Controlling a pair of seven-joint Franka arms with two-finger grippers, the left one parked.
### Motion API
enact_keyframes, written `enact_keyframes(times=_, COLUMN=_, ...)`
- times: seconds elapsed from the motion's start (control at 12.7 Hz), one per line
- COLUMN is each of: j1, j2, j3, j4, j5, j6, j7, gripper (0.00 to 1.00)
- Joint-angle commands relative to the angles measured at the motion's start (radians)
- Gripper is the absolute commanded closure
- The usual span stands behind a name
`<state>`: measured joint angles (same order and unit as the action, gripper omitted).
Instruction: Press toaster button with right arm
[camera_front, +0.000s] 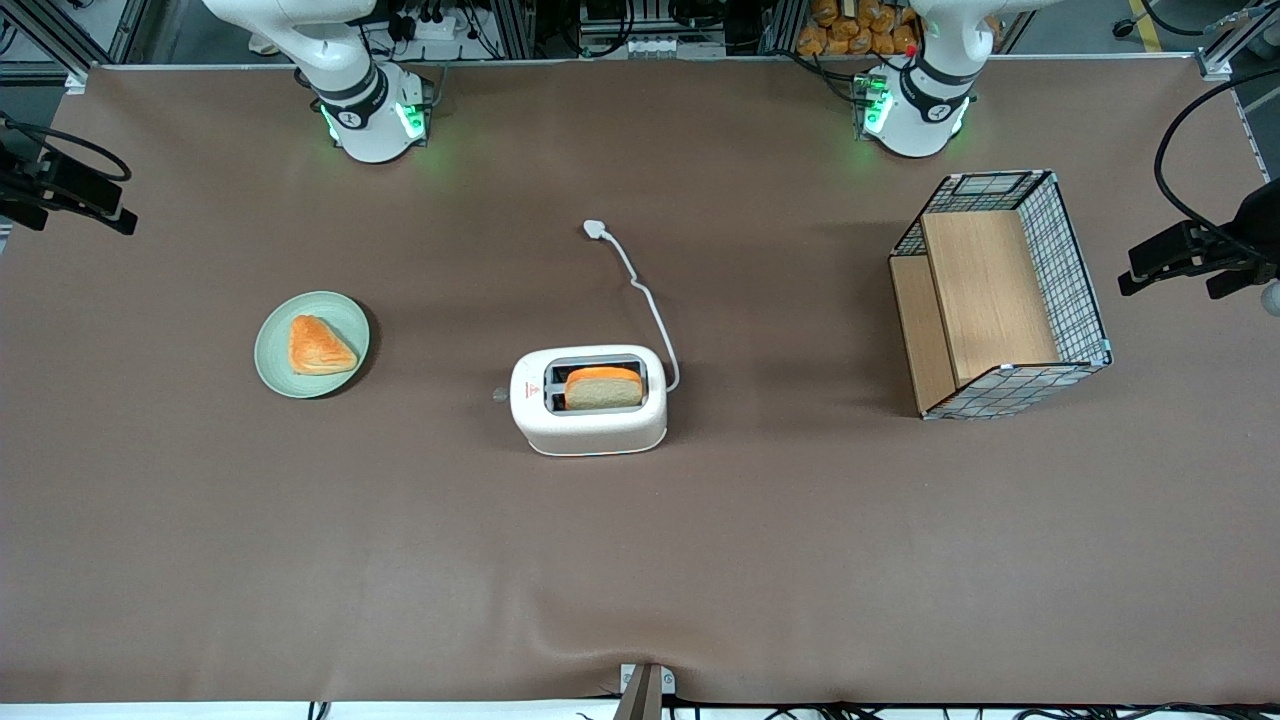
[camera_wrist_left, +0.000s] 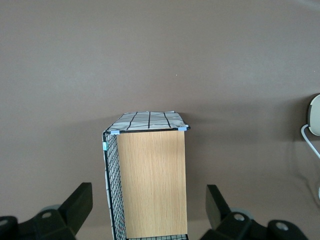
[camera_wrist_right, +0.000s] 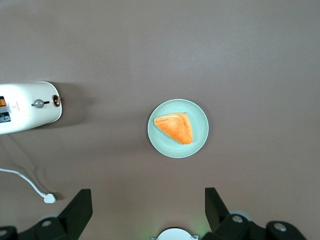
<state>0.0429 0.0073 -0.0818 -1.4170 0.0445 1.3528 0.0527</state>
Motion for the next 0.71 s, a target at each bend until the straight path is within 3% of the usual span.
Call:
enact_keyframes(times=0.0, j1=0.011, j2=0.016, j3=-0.001, j4=0.015, j5=-0.005, j6=-0.011, j7=0.012, gripper=0.00)
enact_keyframes(times=0.32, j1=0.040, j2=0.034, j3=0.001, j4=0.006, j5=0.011, j6=-0.011, j7=0.009, gripper=0.00)
enact_keyframes(times=0.63, j1=0.081, j2=0.083, j3=-0.001, j4=-0.019, j5=0.092, j6=-0.004, j7=0.021, gripper=0.00)
